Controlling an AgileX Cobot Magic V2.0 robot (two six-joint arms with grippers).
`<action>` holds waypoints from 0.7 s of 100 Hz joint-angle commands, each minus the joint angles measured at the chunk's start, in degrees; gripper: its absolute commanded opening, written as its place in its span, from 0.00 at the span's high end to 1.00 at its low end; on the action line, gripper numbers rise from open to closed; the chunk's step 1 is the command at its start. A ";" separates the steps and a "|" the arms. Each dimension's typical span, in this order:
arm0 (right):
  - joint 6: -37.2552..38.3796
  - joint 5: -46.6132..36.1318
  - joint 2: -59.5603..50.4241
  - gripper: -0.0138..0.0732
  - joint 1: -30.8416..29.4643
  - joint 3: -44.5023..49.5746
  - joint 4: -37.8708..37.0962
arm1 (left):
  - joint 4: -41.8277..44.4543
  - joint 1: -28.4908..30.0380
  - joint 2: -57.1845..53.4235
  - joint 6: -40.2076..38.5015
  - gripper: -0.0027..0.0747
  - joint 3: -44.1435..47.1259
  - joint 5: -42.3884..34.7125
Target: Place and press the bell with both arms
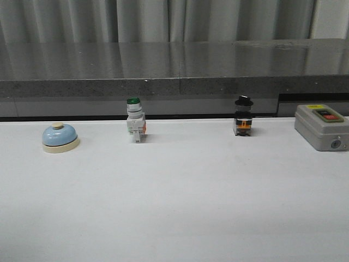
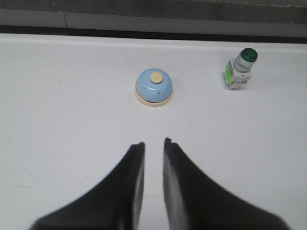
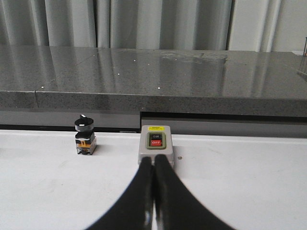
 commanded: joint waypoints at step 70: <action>-0.38 -4.80 -1.04 0.91 -0.34 -0.86 -0.53 | -2.56 -1.31 5.57 3.77 0.14 -6.54 -2.94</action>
